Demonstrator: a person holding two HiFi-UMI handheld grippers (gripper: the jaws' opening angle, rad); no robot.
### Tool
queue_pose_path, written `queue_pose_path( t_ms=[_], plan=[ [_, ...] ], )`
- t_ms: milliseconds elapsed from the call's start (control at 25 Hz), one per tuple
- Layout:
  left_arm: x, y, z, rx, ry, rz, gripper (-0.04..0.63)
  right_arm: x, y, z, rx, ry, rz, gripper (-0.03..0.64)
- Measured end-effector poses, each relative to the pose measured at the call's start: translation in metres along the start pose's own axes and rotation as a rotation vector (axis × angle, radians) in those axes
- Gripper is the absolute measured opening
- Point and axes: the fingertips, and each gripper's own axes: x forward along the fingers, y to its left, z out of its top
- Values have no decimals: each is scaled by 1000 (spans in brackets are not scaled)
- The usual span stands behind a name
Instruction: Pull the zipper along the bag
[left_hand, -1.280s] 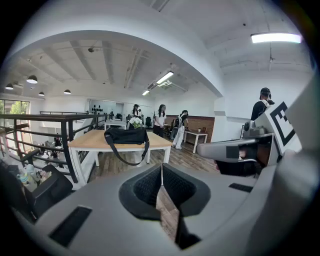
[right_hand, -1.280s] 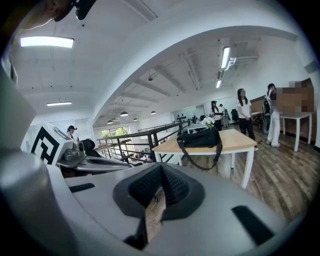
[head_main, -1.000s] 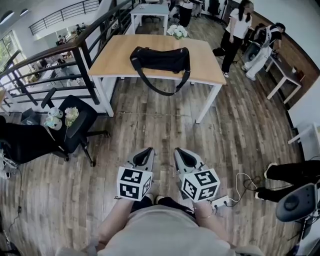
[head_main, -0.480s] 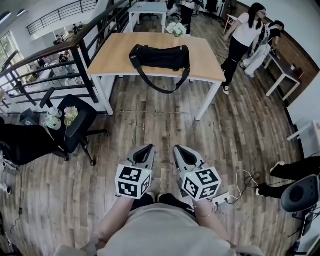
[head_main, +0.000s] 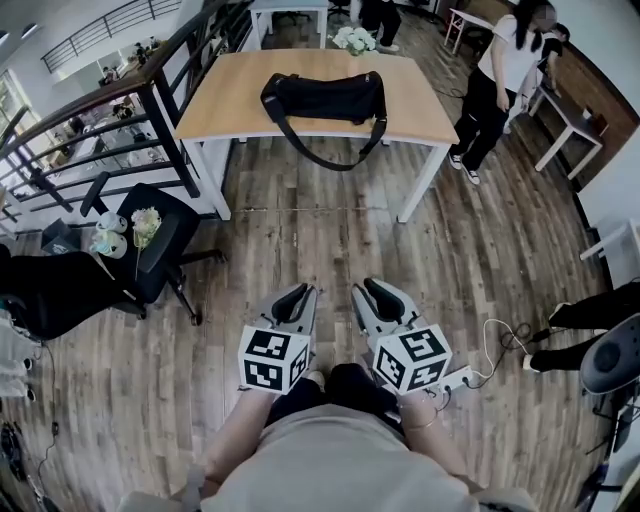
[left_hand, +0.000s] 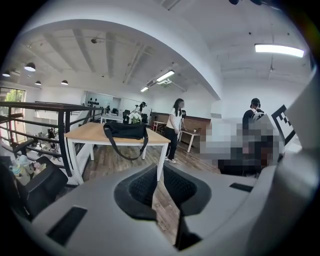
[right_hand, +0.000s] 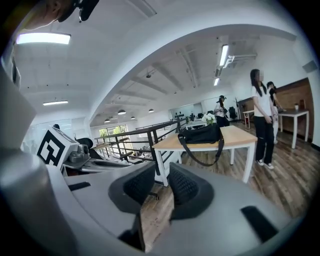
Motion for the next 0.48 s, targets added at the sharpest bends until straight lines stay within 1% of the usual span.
queue_pose_path(
  t_ms=[120, 200, 480],
  plan=[
    [0, 6, -5, 0, 17, -7, 38, 1, 0, -3, -4, 16, -20, 95],
    [2, 7, -4, -4, 19, -15, 112, 2, -2, -5, 5, 20, -33, 95],
    [24, 28, 3, -20, 21, 0, 117, 28, -13, -8, -7, 59, -27, 98]
  ],
)
